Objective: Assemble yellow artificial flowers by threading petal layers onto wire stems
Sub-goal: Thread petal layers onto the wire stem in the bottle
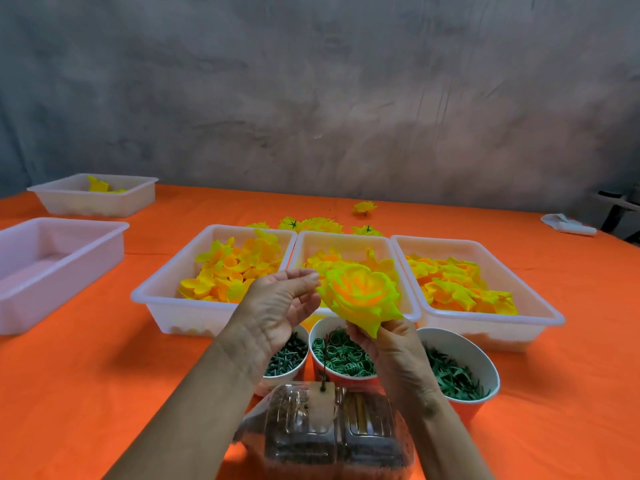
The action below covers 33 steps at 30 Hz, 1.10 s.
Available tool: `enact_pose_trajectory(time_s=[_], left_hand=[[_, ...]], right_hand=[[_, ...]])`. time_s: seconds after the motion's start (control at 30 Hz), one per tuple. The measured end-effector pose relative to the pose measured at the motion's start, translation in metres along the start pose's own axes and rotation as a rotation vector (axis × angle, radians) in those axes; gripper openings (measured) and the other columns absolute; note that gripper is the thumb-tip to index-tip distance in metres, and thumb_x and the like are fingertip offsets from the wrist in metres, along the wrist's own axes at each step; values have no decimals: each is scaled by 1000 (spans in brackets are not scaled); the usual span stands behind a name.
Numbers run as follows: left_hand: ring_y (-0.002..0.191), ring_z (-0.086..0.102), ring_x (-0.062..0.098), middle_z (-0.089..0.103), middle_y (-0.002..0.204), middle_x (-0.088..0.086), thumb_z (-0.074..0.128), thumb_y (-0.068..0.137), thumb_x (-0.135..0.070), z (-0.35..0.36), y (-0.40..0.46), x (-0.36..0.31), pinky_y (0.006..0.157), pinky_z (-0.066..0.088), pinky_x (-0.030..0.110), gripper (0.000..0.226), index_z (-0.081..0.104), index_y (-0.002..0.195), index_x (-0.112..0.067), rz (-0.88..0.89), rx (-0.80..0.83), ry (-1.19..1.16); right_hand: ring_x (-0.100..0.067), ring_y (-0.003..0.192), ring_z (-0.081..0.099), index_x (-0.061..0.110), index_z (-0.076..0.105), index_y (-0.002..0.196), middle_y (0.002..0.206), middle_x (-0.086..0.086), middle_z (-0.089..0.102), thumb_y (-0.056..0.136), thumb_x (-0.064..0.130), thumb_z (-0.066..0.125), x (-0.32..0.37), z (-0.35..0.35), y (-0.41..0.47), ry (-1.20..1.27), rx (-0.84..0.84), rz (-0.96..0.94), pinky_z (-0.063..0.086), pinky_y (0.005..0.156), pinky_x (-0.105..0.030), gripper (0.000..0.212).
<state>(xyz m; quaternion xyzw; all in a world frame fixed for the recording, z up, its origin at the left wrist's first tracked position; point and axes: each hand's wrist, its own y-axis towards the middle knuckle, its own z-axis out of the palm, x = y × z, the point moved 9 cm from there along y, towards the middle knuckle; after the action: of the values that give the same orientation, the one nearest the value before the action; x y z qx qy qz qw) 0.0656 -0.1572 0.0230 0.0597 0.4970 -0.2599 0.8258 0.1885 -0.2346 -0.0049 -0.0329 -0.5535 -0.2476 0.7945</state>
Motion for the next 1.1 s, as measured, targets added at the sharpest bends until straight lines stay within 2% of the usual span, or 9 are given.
enact_pose_trajectory(time_s=[0.07, 0.2, 0.4, 0.5, 0.67, 0.83, 0.9, 1.0, 1.1], left_hand=[[48, 59, 13, 59, 70, 11, 66, 79, -6, 3, -1, 8, 43, 51, 21, 12, 60, 87, 1, -43, 31, 16], [52, 62, 15, 66, 66, 7, 74, 58, -32, 9, -7, 18, 46, 52, 24, 35, 65, 81, -8, -138, 108, 262], [44, 57, 14, 58, 65, 8, 75, 67, -12, 10, -5, 12, 42, 50, 24, 29, 56, 89, -5, -84, 90, 211], [39, 55, 12, 59, 61, 8, 71, 75, -1, 5, -3, 8, 38, 48, 22, 17, 55, 79, -6, -29, 44, 238], [35, 53, 8, 57, 44, 1, 72, 75, 2, -2, -3, -9, 37, 49, 21, 17, 58, 67, -6, 147, -44, 276], [41, 57, 11, 62, 53, 4, 71, 79, -19, 3, -11, -3, 39, 52, 25, 16, 63, 74, -6, 42, 26, 220], [42, 58, 13, 63, 56, 6, 71, 77, -12, 4, -13, 0, 39, 52, 25, 14, 61, 82, -3, 7, 43, 259], [37, 54, 11, 58, 54, 6, 68, 79, 4, -6, -12, -11, 37, 49, 22, 15, 56, 75, -5, 128, -59, 329], [38, 50, 5, 56, 54, -1, 69, 80, 1, -7, -13, -25, 40, 46, 20, 18, 59, 70, -10, 314, -117, 488]], right_hand=[[-10, 72, 64, 20, 79, 80, 79, 1, 73, 38, 48, 91, 1, -6, 2, 51, -44, -19, 55, 68, -21, 52], [-18, 82, 65, 13, 72, 92, 86, -2, 74, 69, 18, 67, 4, -13, 3, -9, -80, -49, 55, 75, -28, 25], [-25, 87, 58, 10, 70, 91, 99, -28, 67, 84, -3, 59, 9, -9, 0, -139, -120, -67, 48, 86, -46, 18], [-24, 84, 59, 11, 71, 86, 98, -29, 67, 84, -7, 59, 10, -9, -1, -187, -125, -79, 50, 83, -42, 21], [-8, 68, 66, 7, 70, 88, 73, 1, 73, 85, -6, 59, 14, -2, -2, -204, -84, -129, 52, 64, -18, 17], [-11, 70, 65, 10, 71, 85, 75, 0, 73, 82, -6, 61, 17, -2, -3, -160, -129, -153, 55, 68, -24, 19], [-13, 76, 65, 12, 72, 86, 81, -2, 74, 82, -5, 62, 18, -2, -3, -171, -123, -160, 54, 72, -29, 20], [-11, 73, 66, 12, 73, 80, 76, -2, 74, 80, -6, 64, 19, 1, -5, -178, -93, -167, 54, 68, -22, 21], [-13, 79, 67, 5, 72, 86, 82, -4, 75, 77, -10, 65, 18, 4, -6, -210, -91, -172, 53, 71, -20, 19]])
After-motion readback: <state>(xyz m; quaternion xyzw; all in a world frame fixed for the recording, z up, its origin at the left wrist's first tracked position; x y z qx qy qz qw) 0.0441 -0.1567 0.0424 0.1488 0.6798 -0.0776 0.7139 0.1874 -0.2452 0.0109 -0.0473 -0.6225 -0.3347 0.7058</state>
